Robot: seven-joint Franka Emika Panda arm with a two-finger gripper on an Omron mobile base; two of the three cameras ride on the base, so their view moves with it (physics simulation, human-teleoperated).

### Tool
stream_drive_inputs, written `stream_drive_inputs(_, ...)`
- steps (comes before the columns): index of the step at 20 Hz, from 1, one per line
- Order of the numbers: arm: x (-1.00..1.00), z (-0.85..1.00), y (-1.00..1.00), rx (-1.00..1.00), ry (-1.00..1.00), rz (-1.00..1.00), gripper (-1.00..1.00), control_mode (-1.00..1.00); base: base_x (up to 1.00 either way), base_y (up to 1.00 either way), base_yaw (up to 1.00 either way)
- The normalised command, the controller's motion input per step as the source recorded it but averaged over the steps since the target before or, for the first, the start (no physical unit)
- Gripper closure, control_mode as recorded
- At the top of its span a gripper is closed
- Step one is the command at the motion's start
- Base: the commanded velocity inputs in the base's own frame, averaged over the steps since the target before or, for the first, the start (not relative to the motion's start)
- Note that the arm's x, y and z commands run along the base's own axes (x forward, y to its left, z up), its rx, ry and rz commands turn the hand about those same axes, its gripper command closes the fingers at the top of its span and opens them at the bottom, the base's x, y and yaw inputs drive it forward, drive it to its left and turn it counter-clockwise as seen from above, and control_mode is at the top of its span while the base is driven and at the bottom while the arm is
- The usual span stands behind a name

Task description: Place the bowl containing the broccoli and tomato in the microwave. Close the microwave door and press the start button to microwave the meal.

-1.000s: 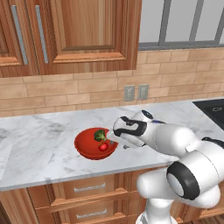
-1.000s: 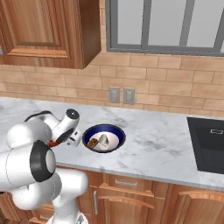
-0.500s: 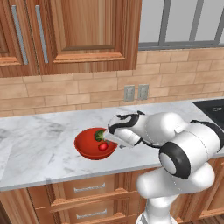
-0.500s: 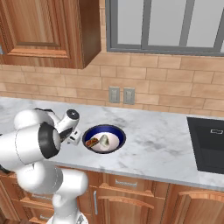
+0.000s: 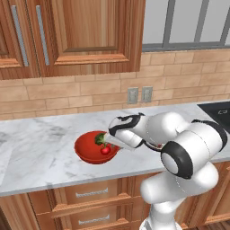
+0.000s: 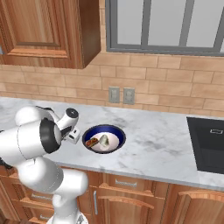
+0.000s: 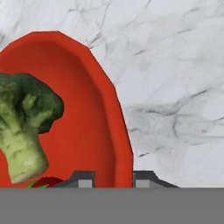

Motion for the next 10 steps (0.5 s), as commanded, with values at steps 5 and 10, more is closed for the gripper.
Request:
stream_drive_inputs(5, -0.01, 0.38, -0.25, 0.05, 0.00, 0.00, 1.00, -1.00, 0.00, 0.00, 0.00)
stream_drive_inputs(10, -0.13, 0.70, -0.35, 0.07, -0.02, 0.00, 1.00, -1.00, 0.00, 0.00, 0.00)
